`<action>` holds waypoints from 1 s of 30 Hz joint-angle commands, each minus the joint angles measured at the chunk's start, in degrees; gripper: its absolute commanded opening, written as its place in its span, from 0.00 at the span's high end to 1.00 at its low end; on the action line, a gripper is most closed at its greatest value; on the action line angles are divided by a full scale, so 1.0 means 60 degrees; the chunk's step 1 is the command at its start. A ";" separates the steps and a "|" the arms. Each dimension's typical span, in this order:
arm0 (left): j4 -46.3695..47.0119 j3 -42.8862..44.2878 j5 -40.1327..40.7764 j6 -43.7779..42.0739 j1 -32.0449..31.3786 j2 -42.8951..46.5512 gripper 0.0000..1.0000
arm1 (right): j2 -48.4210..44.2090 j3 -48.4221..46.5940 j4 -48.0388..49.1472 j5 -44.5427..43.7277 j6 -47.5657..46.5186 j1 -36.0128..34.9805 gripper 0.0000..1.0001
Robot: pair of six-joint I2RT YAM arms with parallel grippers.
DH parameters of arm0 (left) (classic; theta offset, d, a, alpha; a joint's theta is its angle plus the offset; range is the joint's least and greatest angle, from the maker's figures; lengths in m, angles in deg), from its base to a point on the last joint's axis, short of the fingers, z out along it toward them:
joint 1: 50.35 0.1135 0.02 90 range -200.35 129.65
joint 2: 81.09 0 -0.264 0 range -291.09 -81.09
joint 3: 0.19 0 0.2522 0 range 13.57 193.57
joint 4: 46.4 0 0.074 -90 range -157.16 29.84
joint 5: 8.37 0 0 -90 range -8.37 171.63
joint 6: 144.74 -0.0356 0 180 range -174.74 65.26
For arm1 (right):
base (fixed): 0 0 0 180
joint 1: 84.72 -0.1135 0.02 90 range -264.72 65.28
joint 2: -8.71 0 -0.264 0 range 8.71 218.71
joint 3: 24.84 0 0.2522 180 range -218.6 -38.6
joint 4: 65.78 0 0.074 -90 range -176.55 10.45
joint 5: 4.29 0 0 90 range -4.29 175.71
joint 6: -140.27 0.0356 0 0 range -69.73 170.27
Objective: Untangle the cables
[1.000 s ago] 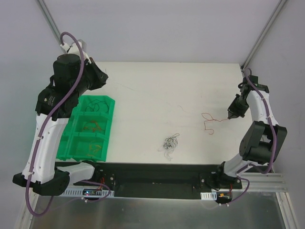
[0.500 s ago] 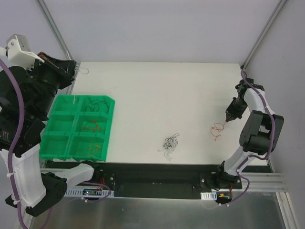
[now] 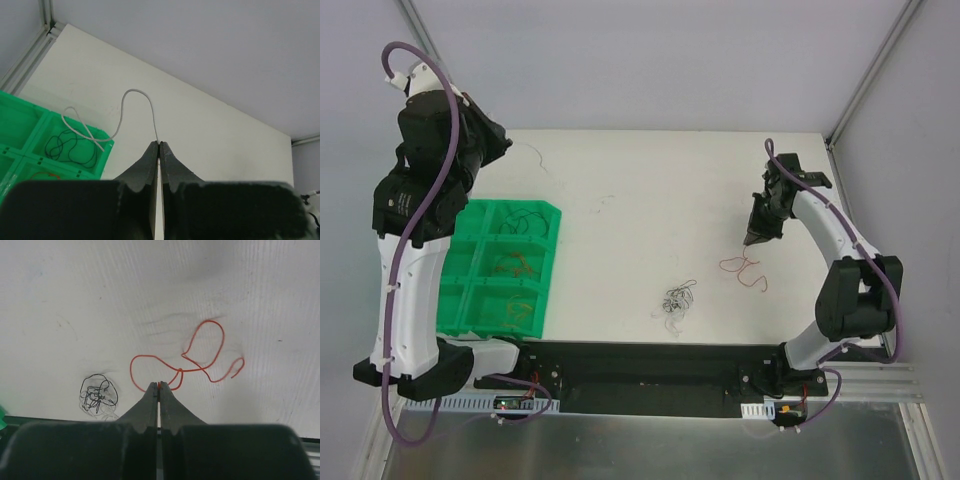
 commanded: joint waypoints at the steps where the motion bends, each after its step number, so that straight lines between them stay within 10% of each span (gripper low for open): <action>1: 0.0013 -0.0458 0.0203 0.0206 0.0426 0.0289 1.00 | -0.0703 0.0421 -0.0164 0.0484 -0.0162 -0.0018 1.00; 30: -0.0032 -0.0416 -0.0208 0.0207 0.4821 -0.1555 1.00 | -0.0323 0.1169 0.0480 0.1862 0.0043 -0.1073 1.00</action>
